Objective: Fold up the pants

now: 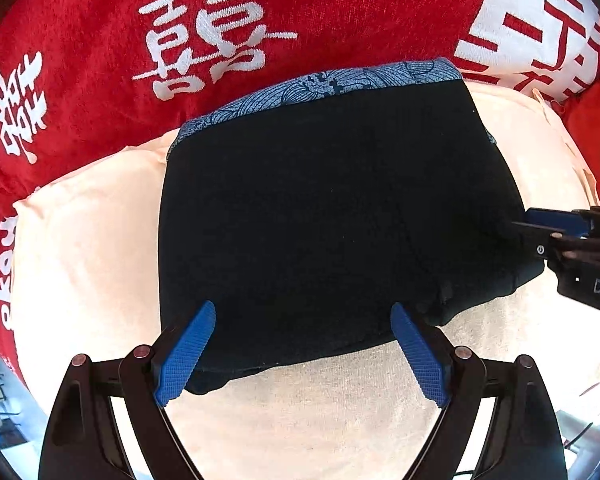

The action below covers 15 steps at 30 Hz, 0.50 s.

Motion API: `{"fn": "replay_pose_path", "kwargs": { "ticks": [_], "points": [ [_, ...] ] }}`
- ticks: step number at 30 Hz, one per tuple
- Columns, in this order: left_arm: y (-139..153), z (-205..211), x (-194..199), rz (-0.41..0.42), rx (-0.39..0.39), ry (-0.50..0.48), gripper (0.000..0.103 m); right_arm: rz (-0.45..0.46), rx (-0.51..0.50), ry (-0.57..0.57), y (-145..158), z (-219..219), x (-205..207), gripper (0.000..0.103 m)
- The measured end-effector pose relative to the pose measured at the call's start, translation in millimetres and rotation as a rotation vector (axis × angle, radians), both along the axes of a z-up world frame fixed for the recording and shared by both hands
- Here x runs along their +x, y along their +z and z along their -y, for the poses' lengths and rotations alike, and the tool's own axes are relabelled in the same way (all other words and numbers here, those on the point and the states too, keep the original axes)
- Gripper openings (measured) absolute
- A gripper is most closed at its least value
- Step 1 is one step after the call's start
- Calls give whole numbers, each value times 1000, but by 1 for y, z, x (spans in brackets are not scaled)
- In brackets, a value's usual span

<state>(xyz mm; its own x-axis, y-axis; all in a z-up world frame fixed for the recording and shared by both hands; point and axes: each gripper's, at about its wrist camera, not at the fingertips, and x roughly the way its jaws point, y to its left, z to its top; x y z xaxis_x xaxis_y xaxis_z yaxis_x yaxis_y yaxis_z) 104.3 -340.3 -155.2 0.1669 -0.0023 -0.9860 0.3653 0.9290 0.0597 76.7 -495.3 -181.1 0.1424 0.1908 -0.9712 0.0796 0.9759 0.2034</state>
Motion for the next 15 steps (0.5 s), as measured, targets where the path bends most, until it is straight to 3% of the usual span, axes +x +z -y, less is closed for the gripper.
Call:
{"fn": "replay_pose_path", "kwargs": {
  "ticks": [9, 15],
  "points": [
    [-4, -3, 7, -17, -6, 24, 90, -4, -20, -3, 0, -3, 1, 43],
    [-5, -2, 8, -6, 20, 26, 90, -1, -31, -9, 1, -2, 0, 49]
  ]
}}
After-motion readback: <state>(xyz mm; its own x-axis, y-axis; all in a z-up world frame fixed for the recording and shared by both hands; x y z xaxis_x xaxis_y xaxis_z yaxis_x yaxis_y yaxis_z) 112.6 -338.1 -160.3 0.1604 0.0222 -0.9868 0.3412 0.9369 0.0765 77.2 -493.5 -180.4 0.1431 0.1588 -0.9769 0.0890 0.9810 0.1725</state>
